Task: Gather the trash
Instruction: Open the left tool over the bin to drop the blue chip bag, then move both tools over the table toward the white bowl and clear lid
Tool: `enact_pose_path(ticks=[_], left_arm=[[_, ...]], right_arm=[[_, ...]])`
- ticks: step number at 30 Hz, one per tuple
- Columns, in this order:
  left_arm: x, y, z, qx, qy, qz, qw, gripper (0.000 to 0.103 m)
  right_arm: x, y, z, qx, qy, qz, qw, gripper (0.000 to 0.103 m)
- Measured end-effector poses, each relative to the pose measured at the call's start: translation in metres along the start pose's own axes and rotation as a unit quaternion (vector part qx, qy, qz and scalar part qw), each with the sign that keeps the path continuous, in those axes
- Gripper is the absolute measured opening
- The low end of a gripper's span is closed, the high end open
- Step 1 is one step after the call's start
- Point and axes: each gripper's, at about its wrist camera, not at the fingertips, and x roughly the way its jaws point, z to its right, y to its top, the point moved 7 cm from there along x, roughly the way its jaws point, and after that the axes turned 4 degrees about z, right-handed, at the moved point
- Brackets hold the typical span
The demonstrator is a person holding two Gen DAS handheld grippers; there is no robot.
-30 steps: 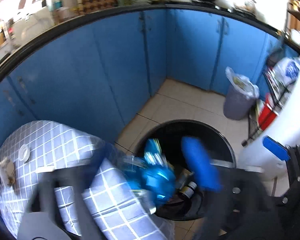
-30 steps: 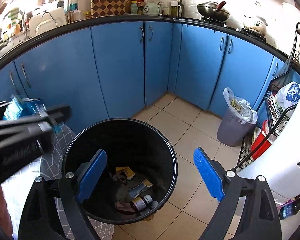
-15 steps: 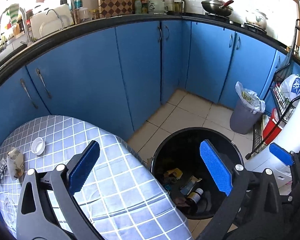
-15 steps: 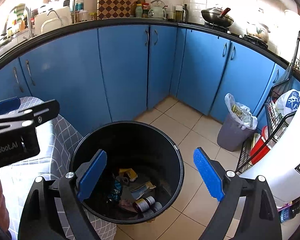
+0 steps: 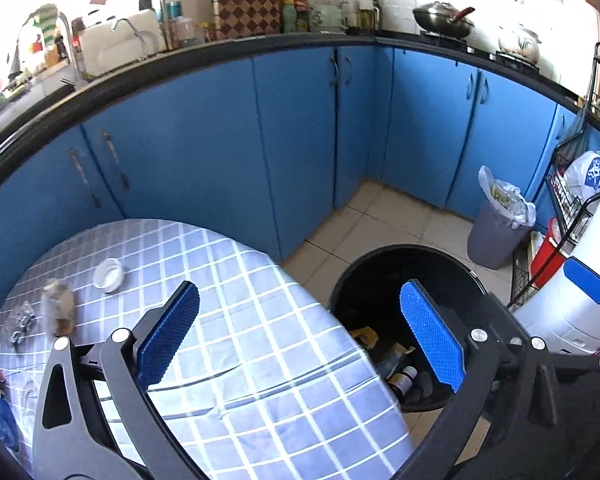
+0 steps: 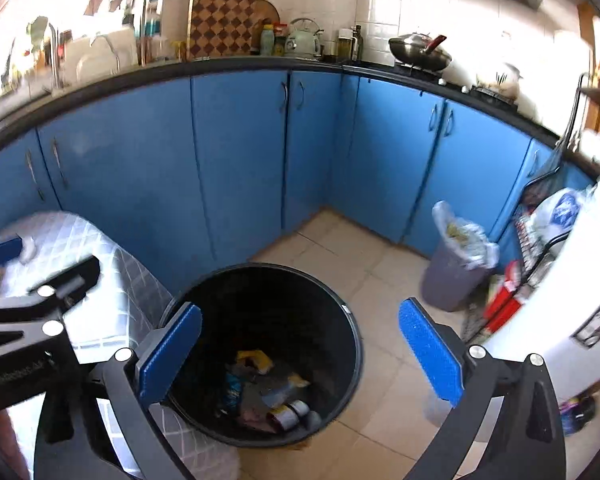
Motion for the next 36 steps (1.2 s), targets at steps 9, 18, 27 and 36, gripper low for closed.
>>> enact_pose_path(ticks=[9,18,27,36], left_arm=[[-0.025,-0.004,-0.032,-0.026,0.014,0.007,0.9995,0.099],[-0.043,-0.017,-0.054,-0.026,0.025,0.01,0.9993,0.099],[-0.06,-0.03,-0.093,-0.041,0.042,0.011,0.9982,0.096],[-0.083,-0.051,-0.152,-0.07,0.08,0.011,0.9943,0.095]], right_arm=[[-0.004,-0.013,-0.01,-0.005,-0.004,-0.075,0.997,0.096],[-0.025,-0.009,-0.035,-0.009,0.014,-0.052,0.998,0.096],[-0.045,0.003,-0.087,-0.048,0.023,-0.012,0.999,0.096],[-0.063,0.001,-0.146,-0.078,0.063,-0.006,0.995,0.096]])
